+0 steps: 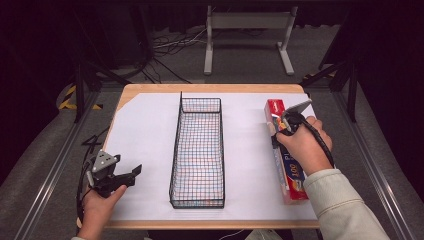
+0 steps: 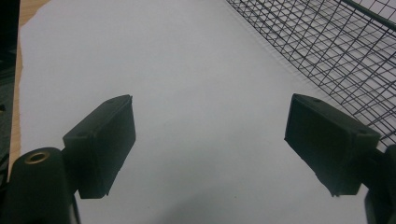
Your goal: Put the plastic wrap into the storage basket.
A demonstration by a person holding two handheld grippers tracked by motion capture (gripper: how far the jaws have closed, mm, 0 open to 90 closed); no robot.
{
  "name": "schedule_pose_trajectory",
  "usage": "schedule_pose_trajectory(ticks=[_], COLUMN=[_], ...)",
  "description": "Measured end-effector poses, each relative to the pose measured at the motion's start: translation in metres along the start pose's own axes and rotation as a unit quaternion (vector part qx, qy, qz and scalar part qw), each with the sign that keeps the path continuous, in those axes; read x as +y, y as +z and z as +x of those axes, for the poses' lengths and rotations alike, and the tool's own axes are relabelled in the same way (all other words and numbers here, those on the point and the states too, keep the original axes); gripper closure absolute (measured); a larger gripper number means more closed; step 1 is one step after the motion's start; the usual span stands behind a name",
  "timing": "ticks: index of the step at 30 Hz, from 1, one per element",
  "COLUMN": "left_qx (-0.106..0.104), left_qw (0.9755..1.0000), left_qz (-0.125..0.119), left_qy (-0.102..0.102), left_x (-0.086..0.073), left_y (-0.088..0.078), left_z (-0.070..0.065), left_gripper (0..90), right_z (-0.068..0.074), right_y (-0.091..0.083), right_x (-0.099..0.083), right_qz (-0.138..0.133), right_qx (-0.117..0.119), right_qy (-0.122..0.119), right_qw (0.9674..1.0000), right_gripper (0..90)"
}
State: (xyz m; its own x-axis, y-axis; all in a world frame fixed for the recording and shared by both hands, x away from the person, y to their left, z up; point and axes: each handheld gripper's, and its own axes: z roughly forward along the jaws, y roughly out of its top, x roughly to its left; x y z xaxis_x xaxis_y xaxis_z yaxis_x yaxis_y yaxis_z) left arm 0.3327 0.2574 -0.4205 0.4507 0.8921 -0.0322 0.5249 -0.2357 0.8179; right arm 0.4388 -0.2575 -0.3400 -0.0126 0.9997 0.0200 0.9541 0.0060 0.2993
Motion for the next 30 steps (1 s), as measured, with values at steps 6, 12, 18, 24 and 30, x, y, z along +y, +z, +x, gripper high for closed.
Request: schedule_pose_trajectory(ticks=[6, 12, 18, 24, 30], left_qx=[0.000, -0.001, -0.001, -0.001, 0.001], left_qw=[1.0000, 1.0000, 1.0000, 1.0000, 1.0000], left_qz=[-0.001, -0.005, -0.004, -0.003, -0.004], left_qy=[-0.001, -0.003, -0.002, -0.003, -0.002], left_x=[0.000, 0.000, 0.000, 0.000, -0.003], left_y=[-0.001, -0.001, 0.000, 0.000, -0.002], left_z=[0.000, 0.001, 0.001, 0.000, 0.001], left_gripper=[16.6, 16.6, 16.6, 16.6, 16.6], right_z=[0.006, 0.017, 0.027, 0.043, 0.059], right_y=[-0.014, -0.026, -0.033, -0.041, -0.045], right_x=[0.006, 0.009, 0.013, 0.018, 0.021], right_qz=[-0.005, -0.010, -0.020, -0.025, -0.026], right_qx=[0.006, -0.005, -0.014, -0.006, 0.000], right_qy=[0.012, 0.008, 0.007, 0.013, 0.015], right_qw=[0.9999, 0.9999, 0.9997, 0.9996, 0.9996], right_gripper=[39.2, 39.2, 39.2, 39.2, 39.2])
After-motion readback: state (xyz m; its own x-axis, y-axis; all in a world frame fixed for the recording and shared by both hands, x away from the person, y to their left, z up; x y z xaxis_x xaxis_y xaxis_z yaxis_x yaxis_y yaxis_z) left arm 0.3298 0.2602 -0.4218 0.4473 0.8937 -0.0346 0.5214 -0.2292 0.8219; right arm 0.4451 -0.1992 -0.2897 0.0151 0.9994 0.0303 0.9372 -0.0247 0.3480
